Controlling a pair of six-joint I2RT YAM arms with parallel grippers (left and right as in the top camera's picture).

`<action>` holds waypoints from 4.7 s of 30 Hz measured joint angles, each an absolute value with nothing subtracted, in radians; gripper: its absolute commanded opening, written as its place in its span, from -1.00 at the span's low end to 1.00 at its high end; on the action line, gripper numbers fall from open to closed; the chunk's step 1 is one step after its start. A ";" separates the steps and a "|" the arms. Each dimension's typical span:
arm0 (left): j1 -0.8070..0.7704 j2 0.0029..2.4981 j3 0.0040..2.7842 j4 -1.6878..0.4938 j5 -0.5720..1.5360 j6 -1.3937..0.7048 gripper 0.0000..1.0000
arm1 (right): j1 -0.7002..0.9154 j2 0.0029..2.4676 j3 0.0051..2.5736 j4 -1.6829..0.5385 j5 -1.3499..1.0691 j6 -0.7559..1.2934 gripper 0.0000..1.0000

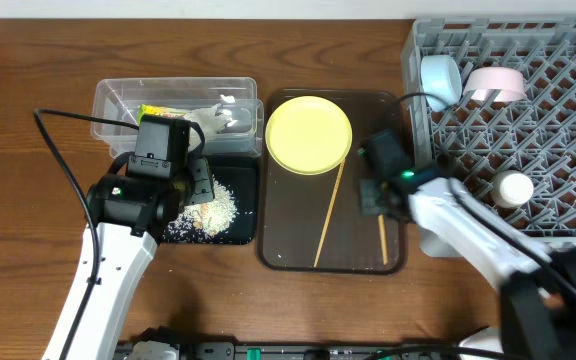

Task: Sort waste into correct bins and load items into the dishwasher rack
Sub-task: 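Carry chopsticks with right gripper and drop them into rack's left edge, then return right gripper to brown tray and grasp the remaining chopstick, then insert second chopstick into rack's left edge with right gripper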

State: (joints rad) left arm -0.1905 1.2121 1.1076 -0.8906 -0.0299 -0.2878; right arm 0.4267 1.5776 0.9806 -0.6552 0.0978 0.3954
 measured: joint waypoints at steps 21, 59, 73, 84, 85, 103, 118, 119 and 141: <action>-0.191 1.212 1.108 -0.890 -0.030 -0.288 -0.07 | -0.015 1.424 1.078 -0.615 -0.009 0.056 -0.98; -0.191 1.212 1.108 -0.890 -0.030 -0.288 -0.07 | 0.379 1.572 1.137 -0.590 -0.141 0.159 -0.20; -0.191 1.212 1.108 -0.890 -0.030 -0.288 -0.06 | 0.606 1.879 1.129 -0.619 -0.076 0.368 -0.47; -0.191 1.212 1.108 -0.891 -0.030 -0.288 -0.06 | 0.604 1.880 1.135 -0.672 0.000 0.484 -0.98; -0.191 1.212 1.108 -0.890 -0.030 -0.288 -0.06 | 0.595 1.877 1.135 -0.683 0.000 0.486 -0.98; -0.191 1.212 1.108 -0.890 -0.030 -0.288 -0.06 | 0.193 1.454 1.164 -0.714 0.068 0.244 -0.98; -0.191 1.212 1.108 -0.890 -0.030 -0.288 -0.06 | 0.036 1.598 1.164 -0.659 -0.026 0.026 -0.58; -0.191 1.212 1.108 -0.890 -0.030 -0.288 -0.06 | 0.036 1.614 1.164 -0.652 -0.037 0.018 -0.41; -0.191 1.212 1.108 -0.890 -0.030 -0.288 -0.06 | 0.290 1.642 1.259 -0.519 -0.088 0.079 -0.13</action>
State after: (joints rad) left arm -0.1905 1.2121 1.1076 -0.8902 -0.0299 -0.2878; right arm 0.2901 1.6424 1.2594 -0.5186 -0.0883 0.0792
